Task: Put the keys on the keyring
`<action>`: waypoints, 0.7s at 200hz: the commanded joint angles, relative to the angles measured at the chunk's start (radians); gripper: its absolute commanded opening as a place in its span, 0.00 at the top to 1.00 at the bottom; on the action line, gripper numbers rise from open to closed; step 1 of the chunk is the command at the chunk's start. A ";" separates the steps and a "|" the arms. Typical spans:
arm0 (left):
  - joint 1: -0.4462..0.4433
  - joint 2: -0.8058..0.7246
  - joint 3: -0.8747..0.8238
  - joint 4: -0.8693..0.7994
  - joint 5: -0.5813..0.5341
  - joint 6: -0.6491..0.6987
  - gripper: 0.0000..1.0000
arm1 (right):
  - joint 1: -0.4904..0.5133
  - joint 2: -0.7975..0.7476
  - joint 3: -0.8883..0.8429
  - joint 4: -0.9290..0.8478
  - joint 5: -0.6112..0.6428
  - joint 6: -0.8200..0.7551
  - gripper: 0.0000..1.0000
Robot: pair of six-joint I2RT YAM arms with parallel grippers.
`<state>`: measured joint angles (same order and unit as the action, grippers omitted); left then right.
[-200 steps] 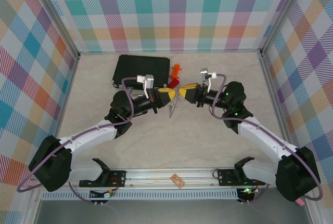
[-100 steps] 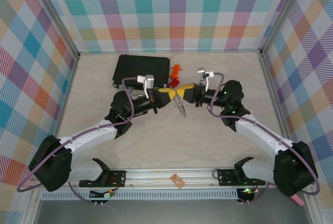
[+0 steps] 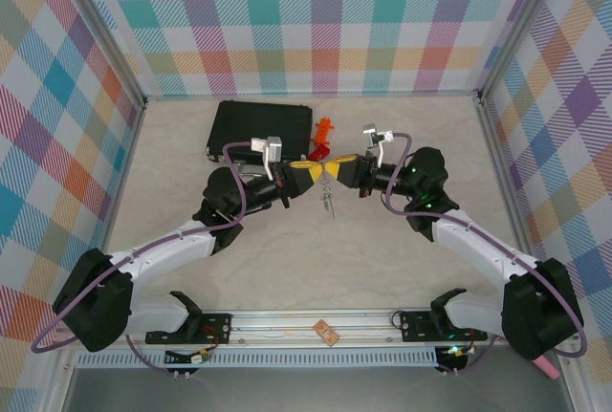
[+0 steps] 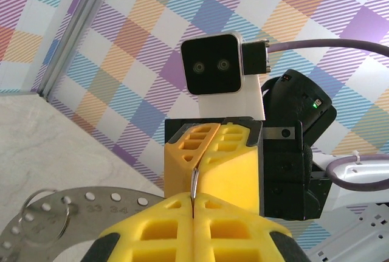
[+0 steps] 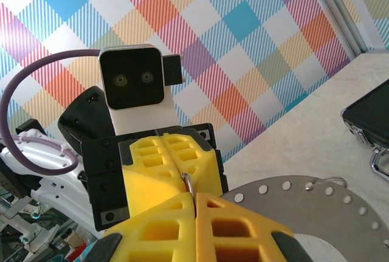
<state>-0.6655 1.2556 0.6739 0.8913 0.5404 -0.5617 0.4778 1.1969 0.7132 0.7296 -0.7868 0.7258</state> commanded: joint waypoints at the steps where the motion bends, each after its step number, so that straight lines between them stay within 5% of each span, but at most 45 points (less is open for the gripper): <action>1: -0.009 0.014 0.011 0.056 0.018 -0.006 1.00 | 0.008 -0.012 0.014 0.037 -0.029 0.000 1.00; 44: -0.007 -0.011 0.025 -0.066 0.027 0.070 0.82 | 0.007 -0.051 0.034 -0.153 -0.015 -0.106 1.00; 140: 0.007 -0.109 0.108 -0.514 0.055 0.358 0.74 | -0.009 -0.079 0.154 -0.695 -0.028 -0.441 1.00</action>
<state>-0.6624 1.1599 0.7368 0.4911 0.5571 -0.2966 0.4770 1.1271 0.8165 0.1604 -0.7879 0.3882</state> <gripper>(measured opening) 0.255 0.048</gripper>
